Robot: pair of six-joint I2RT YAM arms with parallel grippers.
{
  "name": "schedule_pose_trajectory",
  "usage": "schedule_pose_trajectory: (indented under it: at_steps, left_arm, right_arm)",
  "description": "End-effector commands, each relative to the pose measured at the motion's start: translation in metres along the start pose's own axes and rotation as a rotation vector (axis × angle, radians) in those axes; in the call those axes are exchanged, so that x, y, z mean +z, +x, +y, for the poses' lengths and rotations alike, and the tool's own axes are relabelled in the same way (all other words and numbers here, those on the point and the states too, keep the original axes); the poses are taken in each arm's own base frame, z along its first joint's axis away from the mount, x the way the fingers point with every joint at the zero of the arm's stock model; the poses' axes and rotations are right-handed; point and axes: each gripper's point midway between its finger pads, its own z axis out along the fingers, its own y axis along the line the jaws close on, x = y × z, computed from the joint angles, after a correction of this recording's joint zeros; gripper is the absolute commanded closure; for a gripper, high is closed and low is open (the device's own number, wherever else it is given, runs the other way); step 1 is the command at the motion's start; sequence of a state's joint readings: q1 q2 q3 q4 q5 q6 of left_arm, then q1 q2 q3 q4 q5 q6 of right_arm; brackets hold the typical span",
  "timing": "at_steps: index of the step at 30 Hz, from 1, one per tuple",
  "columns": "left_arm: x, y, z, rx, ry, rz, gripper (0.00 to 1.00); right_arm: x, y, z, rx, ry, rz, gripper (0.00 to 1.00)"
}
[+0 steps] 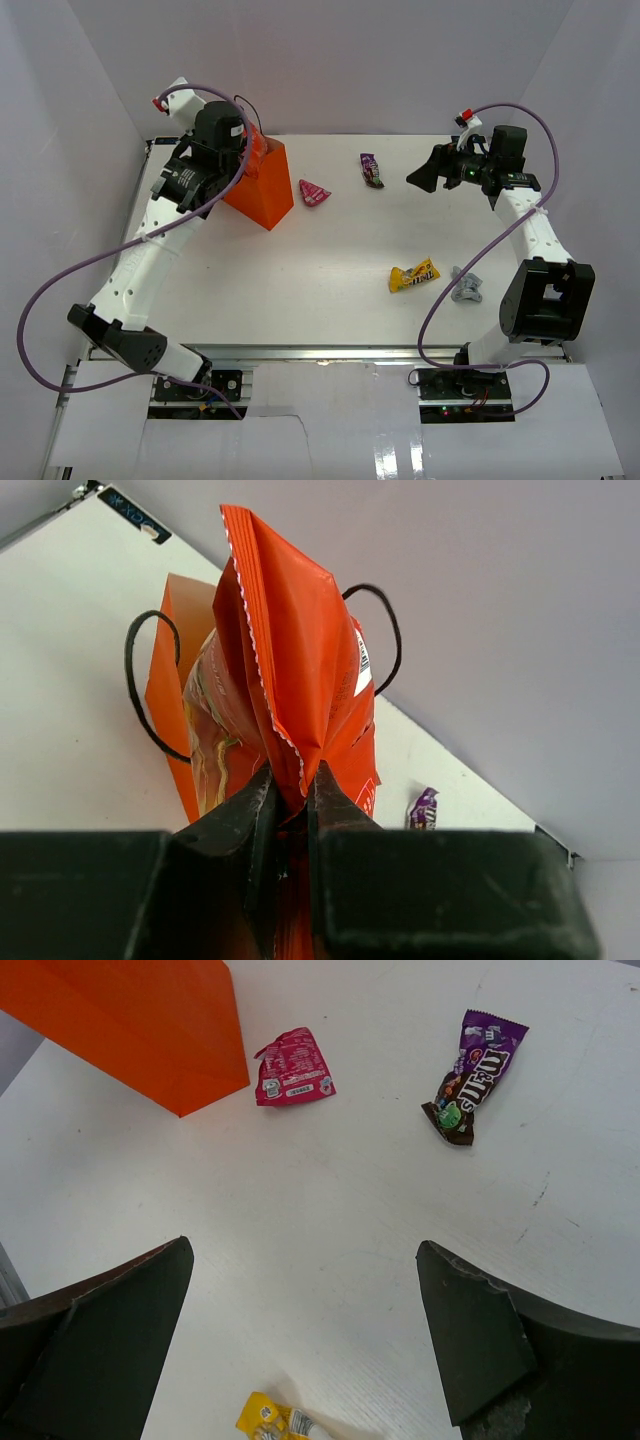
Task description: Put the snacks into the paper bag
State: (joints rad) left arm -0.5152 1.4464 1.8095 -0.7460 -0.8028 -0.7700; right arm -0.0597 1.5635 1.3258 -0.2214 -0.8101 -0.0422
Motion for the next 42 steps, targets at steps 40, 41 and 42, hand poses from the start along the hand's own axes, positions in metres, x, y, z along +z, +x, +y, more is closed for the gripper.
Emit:
schedule_pose_trajectory:
  at_steps: [40,41,42]
  left_arm:
    - [-0.091,-0.014,-0.06,0.202,0.934,0.1,0.02]
    - [-0.107,-0.017,-0.052,0.194,0.95,0.094,0.02]
    - [-0.112,-0.011,-0.045,0.19,0.952,0.109,0.02]
  right_arm:
    - [-0.049,0.223,0.05,-0.833,-0.624,0.773,0.1]
    - [-0.04,0.225,0.043,-0.865,-0.592,0.782,0.09]
    - [-0.041,0.237,0.041,-0.857,-0.578,0.847,0.09]
